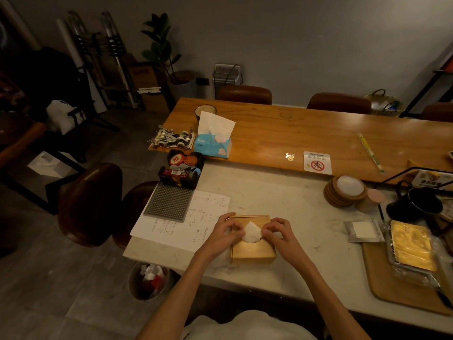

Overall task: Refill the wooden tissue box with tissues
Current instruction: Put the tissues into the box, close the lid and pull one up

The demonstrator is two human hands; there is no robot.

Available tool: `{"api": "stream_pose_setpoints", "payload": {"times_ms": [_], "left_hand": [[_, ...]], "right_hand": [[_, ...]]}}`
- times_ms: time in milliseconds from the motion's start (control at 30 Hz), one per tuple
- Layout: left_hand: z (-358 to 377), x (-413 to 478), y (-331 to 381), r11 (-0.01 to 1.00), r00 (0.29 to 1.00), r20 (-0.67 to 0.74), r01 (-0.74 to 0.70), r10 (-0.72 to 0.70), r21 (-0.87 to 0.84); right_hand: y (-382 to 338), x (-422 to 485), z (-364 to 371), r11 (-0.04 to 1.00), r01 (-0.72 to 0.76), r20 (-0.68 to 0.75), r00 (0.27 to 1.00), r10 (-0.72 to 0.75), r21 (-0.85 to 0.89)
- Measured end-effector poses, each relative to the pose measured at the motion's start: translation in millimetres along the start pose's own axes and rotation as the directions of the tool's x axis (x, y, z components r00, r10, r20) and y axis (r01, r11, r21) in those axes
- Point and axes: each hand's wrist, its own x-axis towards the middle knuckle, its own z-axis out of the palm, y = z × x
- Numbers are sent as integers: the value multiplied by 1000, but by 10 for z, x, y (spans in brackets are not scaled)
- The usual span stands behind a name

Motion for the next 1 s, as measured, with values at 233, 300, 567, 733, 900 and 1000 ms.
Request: {"api": "stream_pose_setpoints", "payload": {"times_ms": [233,300,567,733,900,1000], "left_hand": [[-2,-27,-4,1000,1000,-15,-1,1,-9],[3,-34,-10,1000,1000,-13,-4,3,-7],[18,-65,44,999,999,-35,4,-6,-43],[70,-148,13,953,991,-108,45,-81,-300],[324,-307,-131,876,981,-90,112,-174,-468],[389,-326,-53,825,970,-60,169,-238,-539]], "right_hand": [[-39,-26,-10,1000,-8,26,1000,8,17],[-23,-16,-4,1000,-18,27,999,17,20],[-2,0,27,998,-32,-12,999,32,50],[-39,-95,66,976,-56,-102,992,78,209],[49,-226,260,877,-215,26,974,226,430],[-34,-267,306,865,-232,48,971,235,444]]}}
